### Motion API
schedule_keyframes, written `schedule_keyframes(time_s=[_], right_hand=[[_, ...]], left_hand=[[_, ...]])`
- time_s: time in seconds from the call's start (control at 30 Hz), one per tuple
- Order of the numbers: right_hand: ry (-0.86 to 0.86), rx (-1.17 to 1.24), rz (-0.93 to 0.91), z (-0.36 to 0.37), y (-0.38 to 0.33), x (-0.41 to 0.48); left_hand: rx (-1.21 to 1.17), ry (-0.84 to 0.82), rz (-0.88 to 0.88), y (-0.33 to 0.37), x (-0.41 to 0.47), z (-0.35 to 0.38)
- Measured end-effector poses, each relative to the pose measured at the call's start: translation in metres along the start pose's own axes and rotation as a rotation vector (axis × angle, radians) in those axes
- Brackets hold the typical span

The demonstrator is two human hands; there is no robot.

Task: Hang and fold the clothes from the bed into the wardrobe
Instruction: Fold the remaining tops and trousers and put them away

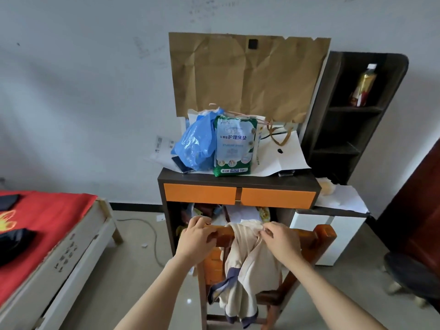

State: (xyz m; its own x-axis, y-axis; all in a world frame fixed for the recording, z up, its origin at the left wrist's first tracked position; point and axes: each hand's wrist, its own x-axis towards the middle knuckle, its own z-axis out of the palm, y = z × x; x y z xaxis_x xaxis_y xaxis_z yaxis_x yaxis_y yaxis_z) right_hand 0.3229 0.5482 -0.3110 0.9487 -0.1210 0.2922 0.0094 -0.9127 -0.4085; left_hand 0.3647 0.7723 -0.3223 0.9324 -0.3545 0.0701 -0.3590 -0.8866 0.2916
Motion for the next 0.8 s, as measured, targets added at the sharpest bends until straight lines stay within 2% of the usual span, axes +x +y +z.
schedule_keyframes(time_s=[0.1,0.17,0.37,0.47,0.63,0.7,0.8], right_hand=[[-0.057,0.463,0.19,-0.028,-0.002,0.01],[-0.035,0.605,0.222,-0.046,-0.007,0.016],[-0.001,0.686,0.097,-0.096,-0.037,0.03],[0.001,0.729,0.044,-0.114,-0.059,0.034],[0.009,0.965,-0.013,-0.139,-0.12,0.053],[-0.002,1.02,-0.081,-0.144,-0.154,0.061],[-0.051,1.04,-0.239,-0.138,-0.224,0.067]], left_hand=[[0.015,-0.069,-0.018,0.004,-0.001,-0.007],[0.013,-0.085,-0.034,0.005,-0.001,-0.009],[-0.107,-0.09,-0.099,0.011,-0.002,-0.016],[-0.397,-0.059,-0.142,0.011,-0.007,-0.02],[-0.901,0.029,-0.054,0.011,-0.047,-0.032],[-1.053,0.084,-0.034,0.007,-0.061,-0.048],[-1.188,0.251,-0.055,-0.011,-0.094,-0.086]])
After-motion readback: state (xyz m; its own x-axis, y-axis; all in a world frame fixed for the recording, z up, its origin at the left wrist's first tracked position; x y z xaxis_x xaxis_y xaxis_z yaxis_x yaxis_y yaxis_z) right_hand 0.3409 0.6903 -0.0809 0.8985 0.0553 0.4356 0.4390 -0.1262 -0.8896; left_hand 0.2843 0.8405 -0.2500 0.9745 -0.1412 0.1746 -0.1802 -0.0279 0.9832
